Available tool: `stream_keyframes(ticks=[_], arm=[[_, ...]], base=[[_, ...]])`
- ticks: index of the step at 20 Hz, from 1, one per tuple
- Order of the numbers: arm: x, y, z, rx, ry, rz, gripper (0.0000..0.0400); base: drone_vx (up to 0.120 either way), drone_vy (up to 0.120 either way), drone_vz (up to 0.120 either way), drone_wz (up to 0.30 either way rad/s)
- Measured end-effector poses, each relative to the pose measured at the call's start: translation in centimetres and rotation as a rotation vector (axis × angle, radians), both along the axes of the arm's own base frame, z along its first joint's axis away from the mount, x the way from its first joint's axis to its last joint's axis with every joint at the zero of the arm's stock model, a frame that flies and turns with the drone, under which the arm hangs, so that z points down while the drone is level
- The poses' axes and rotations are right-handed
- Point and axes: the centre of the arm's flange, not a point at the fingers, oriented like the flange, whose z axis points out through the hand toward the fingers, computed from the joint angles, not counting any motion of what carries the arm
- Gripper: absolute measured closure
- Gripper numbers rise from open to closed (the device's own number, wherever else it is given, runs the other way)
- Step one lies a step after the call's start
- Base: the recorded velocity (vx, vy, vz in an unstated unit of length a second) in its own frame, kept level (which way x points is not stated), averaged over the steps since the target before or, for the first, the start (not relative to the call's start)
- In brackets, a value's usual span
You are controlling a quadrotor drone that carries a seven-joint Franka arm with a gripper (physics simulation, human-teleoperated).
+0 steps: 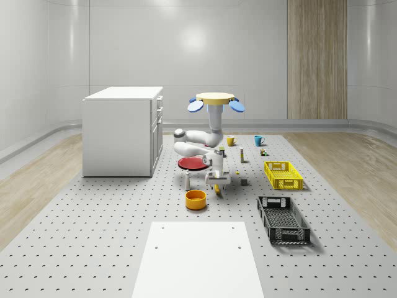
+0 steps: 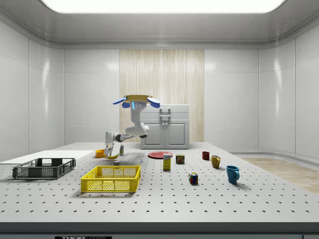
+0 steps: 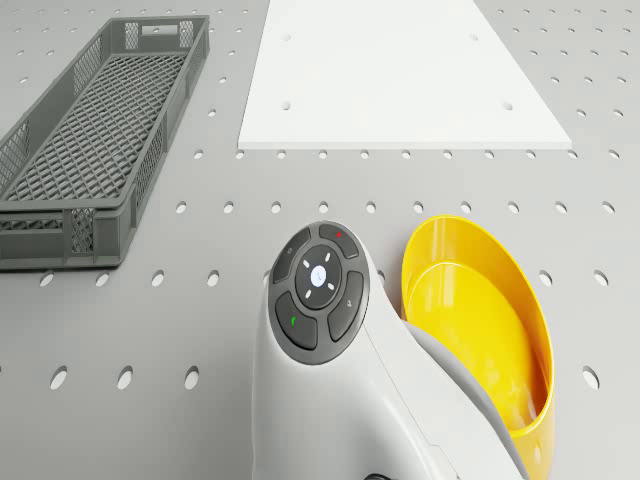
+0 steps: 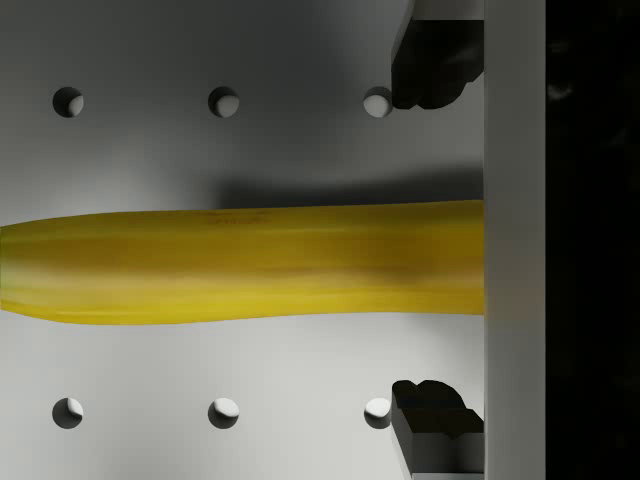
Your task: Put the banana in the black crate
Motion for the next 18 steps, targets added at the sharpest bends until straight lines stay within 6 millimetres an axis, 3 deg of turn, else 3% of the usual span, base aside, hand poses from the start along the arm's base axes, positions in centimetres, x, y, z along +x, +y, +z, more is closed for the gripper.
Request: stream_keyframes(ticks=[18], arm=[[-0.6,0.4,2.1,0.000,0.000,0.000,0.0000]], base=[[0.000,0.000,0.000,0.000]])
